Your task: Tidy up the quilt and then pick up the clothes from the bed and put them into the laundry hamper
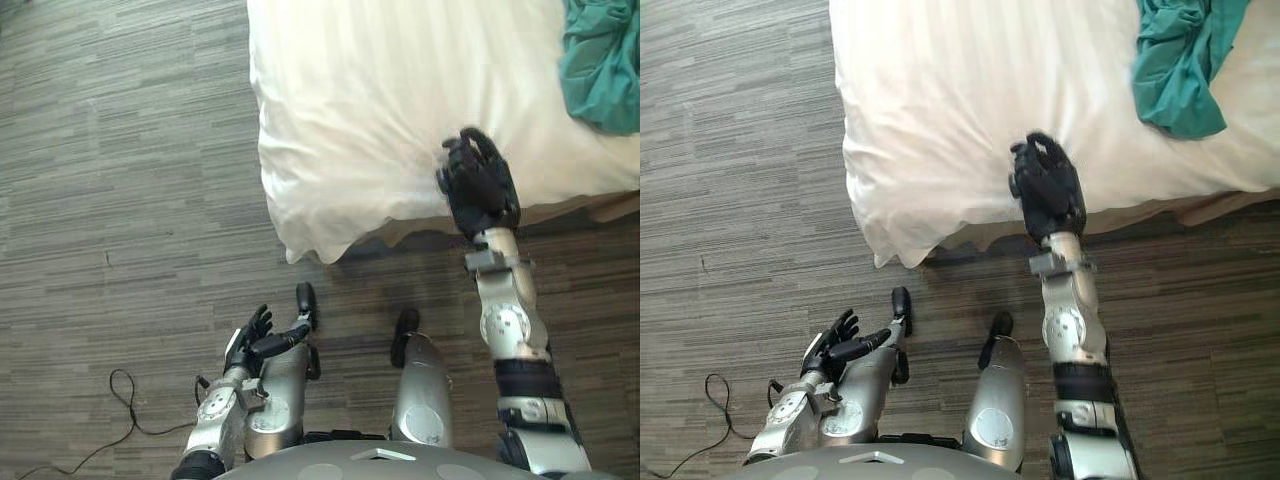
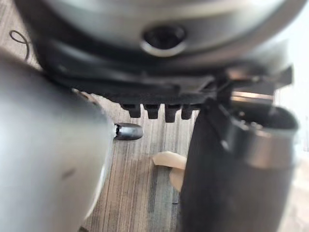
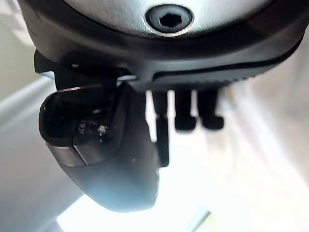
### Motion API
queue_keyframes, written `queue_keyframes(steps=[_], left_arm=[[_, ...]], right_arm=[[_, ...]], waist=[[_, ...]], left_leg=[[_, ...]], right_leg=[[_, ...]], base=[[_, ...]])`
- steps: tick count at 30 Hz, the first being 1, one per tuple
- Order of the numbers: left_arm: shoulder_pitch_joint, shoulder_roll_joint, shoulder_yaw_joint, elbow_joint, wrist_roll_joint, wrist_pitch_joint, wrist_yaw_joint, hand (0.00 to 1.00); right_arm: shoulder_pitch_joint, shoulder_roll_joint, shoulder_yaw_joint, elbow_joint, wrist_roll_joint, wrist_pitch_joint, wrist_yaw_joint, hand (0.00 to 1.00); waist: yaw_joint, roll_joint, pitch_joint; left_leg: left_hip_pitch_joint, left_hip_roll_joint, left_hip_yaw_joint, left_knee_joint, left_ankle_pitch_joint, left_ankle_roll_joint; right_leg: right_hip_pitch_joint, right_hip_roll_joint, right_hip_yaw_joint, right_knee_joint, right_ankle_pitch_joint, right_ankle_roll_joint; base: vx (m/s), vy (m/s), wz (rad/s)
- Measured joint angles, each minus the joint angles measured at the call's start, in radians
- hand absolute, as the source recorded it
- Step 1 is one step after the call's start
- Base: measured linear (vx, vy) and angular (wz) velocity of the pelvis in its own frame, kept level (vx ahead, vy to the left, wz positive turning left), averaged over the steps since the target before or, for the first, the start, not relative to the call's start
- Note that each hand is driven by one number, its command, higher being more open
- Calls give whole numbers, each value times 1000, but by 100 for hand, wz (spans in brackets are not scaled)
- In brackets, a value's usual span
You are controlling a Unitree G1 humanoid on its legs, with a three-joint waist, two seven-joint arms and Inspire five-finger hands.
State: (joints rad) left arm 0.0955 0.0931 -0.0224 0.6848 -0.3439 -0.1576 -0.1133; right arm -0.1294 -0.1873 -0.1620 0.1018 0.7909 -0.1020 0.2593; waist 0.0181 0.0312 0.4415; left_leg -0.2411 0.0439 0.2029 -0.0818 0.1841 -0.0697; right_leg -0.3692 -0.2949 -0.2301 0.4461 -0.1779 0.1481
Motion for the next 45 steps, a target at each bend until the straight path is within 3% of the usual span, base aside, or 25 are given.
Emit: queue_keyframes(steps=[2, 5, 7, 8, 14, 20, 28, 33, 35, 36, 38, 39, 41, 43, 44, 45], left_arm=[[-3, 1, 21, -10, -6, 0, 0, 100], [-6, -9, 51, -10, -8, 0, 0, 100], [-8, -23, 78, 2, -8, 0, -10, 100], [-8, -26, 85, 6, -8, -1, -12, 100], [-5, -50, 203, 107, -1, -17, -14, 100], [34, -76, 265, 198, 68, 9, 29, 100], [35, -40, 225, 272, 191, 84, 85, 100], [26, -15, 199, 287, 255, 115, 81, 100], [14, -9, 199, 286, 303, 119, 68, 100], [5, -5, 199, 285, 320, 120, 56, 100], [3, -11, 204, 285, 339, 122, 49, 100], [2, -16, 205, 285, 353, 122, 47, 100], [8, -41, 205, 286, 360, 121, 38, 100], [15, -64, 221, 285, 346, 114, 55, 100], [9, -60, 215, 285, 347, 113, 47, 100], [1, -57, 213, 281, 343, 115, 38, 100]], right_arm=[[168, 41, -10, 64, -67, 8, 52, 0], [307, 78, -19, 225, -81, 21, 62, 0], [395, 113, -73, 420, -90, 17, 84, 0], [413, 119, -93, 462, -112, 13, 91, 100], [533, 162, -226, 674, -297, -79, 222, 100], [499, 180, -252, 738, -409, -121, 242, 100], [372, 149, -175, 850, -558, -101, 227, 100], [325, 121, -141, 897, -550, -71, 213, 100], [307, 117, -139, 907, -548, -52, 204, 100], [301, 113, -130, 906, -546, -45, 198, 100], [299, 93, -118, 905, -539, -41, 196, 100], [296, 83, -116, 904, -538, -41, 196, 100], [283, 48, -101, 898, -536, -40, 196, 100], [300, 42, -110, 881, -529, -35, 193, 100], [323, 50, -115, 871, -526, -33, 189, 100], [334, 72, -121, 870, -516, -28, 182, 100]], waist=[[-7, -27, 3], [-30, -44, 2], [-53, -55, -5], [-53, -58, -7], [-59, -93, -146], [-52, -77, -268], [-50, -61, -304], [-51, -59, -304], [-49, -64, -299], [-47, -68, -293], [-47, -64, -292], [-47, -52, -292], [-53, 0, -293], [-65, 5, -294], [-81, 2, -292], [-70, -10, -285]], left_leg=[[13, 6, 27, 13, -23, -2], [31, 13, 53, 30, -51, -3], [66, 26, 82, 60, -87, -9], [82, 31, 94, 65, -97, -11], [201, 80, 150, 77, -151, -41], [301, 82, 138, 21, -147, -46], [336, 59, 68, -3, -134, -43], [362, 54, 72, 0, -141, -45], [342, 65, 84, 92, -191, -45], [294, 80, 66, 249, -248, -37], [246, 93, -18, 411, -301, -23], [240, 98, -51, 443, -318, -23], [245, 112, -177, 491, -420, -47], [258, 110, -195, 460, -476, -57], [261, 111, -178, 433, -507, -62], [263, 107, -148, 434, -505, -56]], right_leg=[[10, 8, 18, -16, 0, 0], [34, 19, 35, -46, 7, 2], [82, 27, 42, -77, 26, 30], [96, 31, 42, -85, 33, 38], [236, 73, 29, -175, 47, 35], [364, 91, -17, -271, 53, 26], [483, 103, -86, -379, 86, 24], [517, 103, -85, -399, 92, 25], [515, 100, -49, -395, 96, 26], [512, 96, -4, -391, 101, 25], [476, 99, 86, -365, 103, 24], [456, 105, 123, -350, 104, 24], [359, 143, 260, -306, 108, 22], [313, 161, 312, -287, 119, 34], [298, 159, 307, -289, 157, 53], [280, 154, 299, -289, 205, 49]], base=[[81, -41, -32], [120, -22, -30], [157, -25, -40], [150, -30, -51], [140, -33, -26], [58, 0, 8], [5, 5, 23], [9, 12, 1], [0, 28, -51], [-24, 16, -74], [-62, 32, -119], [-95, 111, -174], [-126, 203, -184], [-105, 167, -97], [-126, 175, -65], [-173, 184, -65]])
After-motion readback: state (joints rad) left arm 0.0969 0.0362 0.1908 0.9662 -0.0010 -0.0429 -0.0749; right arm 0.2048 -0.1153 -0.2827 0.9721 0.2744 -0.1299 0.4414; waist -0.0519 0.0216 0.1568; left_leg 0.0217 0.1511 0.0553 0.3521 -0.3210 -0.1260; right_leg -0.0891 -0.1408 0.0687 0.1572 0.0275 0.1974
